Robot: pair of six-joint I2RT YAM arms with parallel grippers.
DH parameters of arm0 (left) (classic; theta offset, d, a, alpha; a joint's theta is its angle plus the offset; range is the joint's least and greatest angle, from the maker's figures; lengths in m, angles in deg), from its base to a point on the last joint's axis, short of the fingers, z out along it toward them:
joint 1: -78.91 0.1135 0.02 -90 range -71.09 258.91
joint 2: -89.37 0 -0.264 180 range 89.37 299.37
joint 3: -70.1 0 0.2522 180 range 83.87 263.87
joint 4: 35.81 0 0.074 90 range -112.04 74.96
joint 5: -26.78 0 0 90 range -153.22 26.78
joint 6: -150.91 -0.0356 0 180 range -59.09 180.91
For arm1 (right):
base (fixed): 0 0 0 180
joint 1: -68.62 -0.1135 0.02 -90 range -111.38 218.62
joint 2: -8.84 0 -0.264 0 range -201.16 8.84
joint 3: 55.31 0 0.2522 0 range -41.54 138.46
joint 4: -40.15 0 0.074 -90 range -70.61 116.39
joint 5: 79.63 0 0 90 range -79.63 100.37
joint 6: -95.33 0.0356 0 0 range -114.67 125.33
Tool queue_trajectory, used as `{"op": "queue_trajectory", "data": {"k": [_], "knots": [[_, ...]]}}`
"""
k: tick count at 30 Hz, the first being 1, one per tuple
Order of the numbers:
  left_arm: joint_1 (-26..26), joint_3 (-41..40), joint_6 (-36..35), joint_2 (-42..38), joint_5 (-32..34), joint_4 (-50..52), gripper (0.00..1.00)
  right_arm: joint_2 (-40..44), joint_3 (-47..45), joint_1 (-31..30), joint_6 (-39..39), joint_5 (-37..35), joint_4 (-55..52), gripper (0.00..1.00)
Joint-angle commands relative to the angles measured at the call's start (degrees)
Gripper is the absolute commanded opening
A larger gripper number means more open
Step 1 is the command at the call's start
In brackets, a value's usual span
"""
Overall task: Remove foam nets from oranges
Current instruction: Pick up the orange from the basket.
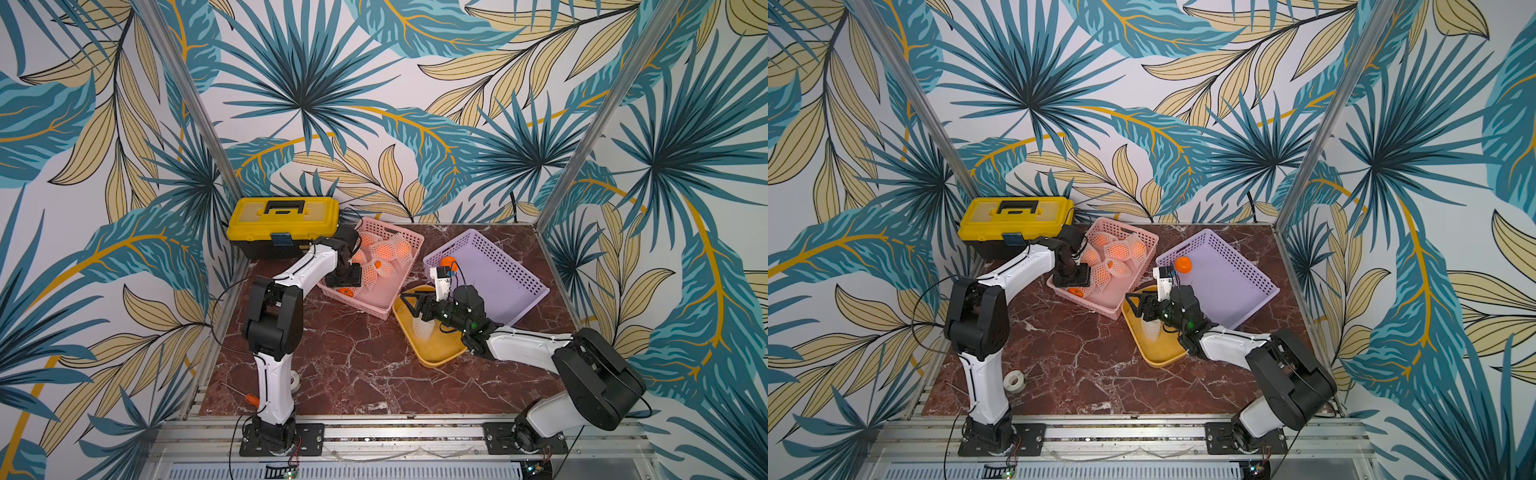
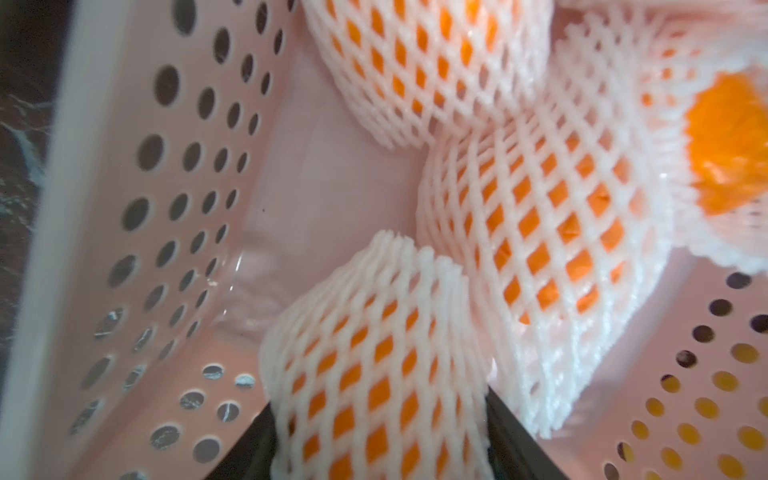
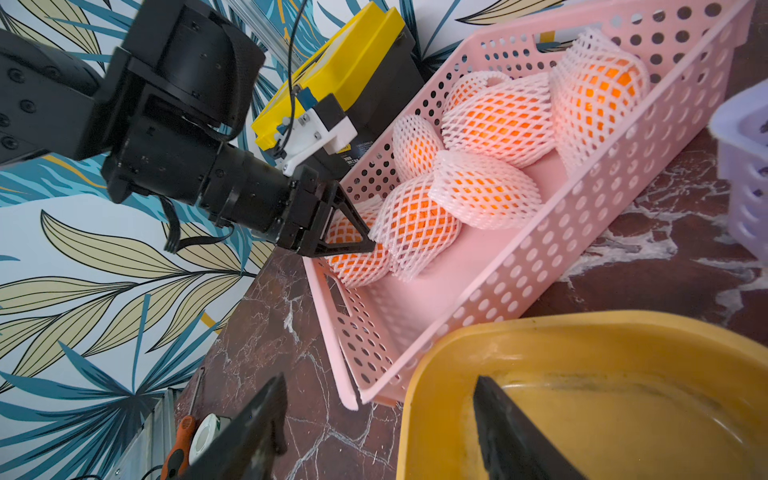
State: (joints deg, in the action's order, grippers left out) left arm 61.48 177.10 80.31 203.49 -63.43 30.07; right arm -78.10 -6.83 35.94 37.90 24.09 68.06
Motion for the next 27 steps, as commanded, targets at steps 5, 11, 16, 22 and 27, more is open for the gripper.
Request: {"op": "queue_trajectory", "data": {"k": [5,11,16,22,27], "knots": [[-0.1,-0.6,1.5,-7.0,1.9,-0.2,0.4,0.0,0.6,-0.1,0.5,-0.7,-0.3,0.73],[0.5,-1.3,1.8,-11.3,2.8,-0.1,0.38,0.0,0.6,-0.2,0.5,-0.7,-0.4,0.73],[0.7,-2.8,2.4,-16.0,1.7,-0.1,0.39,-0.2,0.7,-0.1,0.6,-0.6,-0.3,0.73],[0.5,-7.2,4.2,-22.7,-1.3,0.1,0.39,-0.3,0.6,-0.2,0.5,-0.5,-0.2,0.73],[-1.2,-12.9,6.4,-30.3,-4.8,0.8,0.4,-0.5,0.8,-0.1,0.5,-0.3,-0.1,0.73]]}}
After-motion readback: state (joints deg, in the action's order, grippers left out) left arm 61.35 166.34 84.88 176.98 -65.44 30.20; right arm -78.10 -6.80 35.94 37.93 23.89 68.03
